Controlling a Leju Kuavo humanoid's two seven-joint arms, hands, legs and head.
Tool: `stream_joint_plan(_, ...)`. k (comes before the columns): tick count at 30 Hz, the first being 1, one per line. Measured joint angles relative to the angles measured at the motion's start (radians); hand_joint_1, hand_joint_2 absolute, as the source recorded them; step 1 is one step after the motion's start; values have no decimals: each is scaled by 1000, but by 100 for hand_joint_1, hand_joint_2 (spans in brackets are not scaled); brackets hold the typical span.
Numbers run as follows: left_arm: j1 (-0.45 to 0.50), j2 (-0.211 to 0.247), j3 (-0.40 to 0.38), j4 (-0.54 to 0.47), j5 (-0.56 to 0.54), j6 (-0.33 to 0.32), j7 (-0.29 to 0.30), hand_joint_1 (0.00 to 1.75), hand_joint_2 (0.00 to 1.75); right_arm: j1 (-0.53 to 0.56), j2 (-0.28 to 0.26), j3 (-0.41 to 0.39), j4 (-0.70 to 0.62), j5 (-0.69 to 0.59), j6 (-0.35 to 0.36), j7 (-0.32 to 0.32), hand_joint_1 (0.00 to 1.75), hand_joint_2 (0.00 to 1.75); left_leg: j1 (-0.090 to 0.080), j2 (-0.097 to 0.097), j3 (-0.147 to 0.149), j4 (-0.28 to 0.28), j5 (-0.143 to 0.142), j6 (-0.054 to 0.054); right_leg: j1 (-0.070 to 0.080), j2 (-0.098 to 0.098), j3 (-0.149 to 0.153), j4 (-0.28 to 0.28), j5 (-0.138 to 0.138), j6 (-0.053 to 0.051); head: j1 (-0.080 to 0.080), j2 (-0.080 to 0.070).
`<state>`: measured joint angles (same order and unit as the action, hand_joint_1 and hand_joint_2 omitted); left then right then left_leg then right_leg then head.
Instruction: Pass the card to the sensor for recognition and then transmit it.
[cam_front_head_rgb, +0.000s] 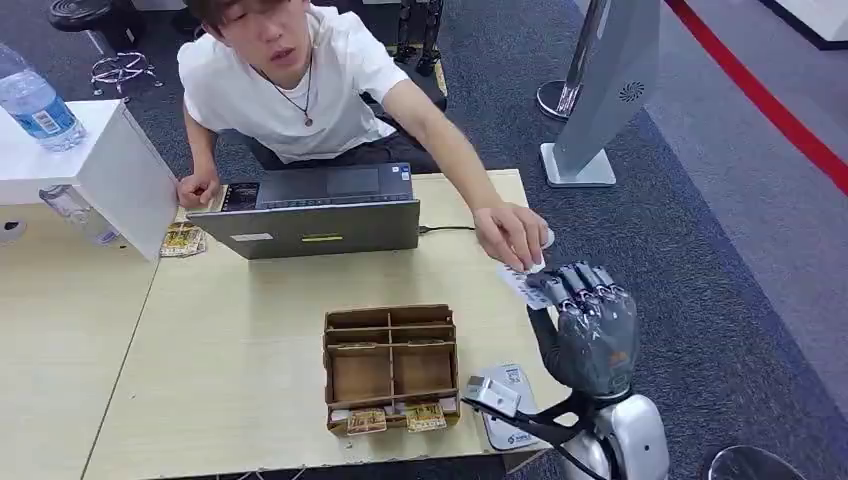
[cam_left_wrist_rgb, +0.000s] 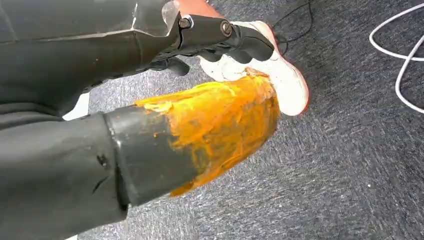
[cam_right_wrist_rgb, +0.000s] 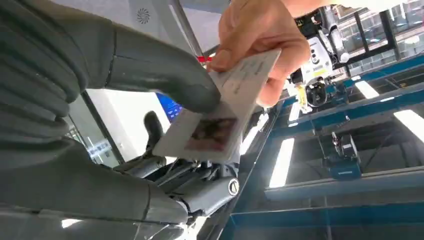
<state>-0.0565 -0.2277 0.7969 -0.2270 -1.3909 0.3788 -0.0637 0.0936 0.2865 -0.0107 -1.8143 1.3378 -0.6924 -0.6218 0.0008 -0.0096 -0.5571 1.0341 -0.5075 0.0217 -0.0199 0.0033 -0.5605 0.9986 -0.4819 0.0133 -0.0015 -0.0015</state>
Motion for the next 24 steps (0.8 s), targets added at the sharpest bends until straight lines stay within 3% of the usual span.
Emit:
stream_joint_plan(16, 0, 0, 0, 3, 5, 1, 0, 0, 0, 3, 0, 4, 9, -98, 0, -23, 175, 175, 0, 0, 0, 0, 0, 0, 0, 0, 0, 0, 0, 0, 0, 0)
stream_joint_plan(21, 0, 0, 3, 6, 10, 2, 0, 0, 0, 39, -11, 60, 39, -193, 0, 98, 175, 175, 0, 0, 0, 0, 0, 0, 0, 0, 0, 0, 0, 0, -1, 0)
stream_joint_plan(24, 0, 0, 9, 6, 18, 4, 0, 0, 0, 59, -58, 119, 61, -303, 0, 196, 175, 175, 0, 0, 0, 0, 0, 0, 0, 0, 0, 0, 0, 0, 0, 0)
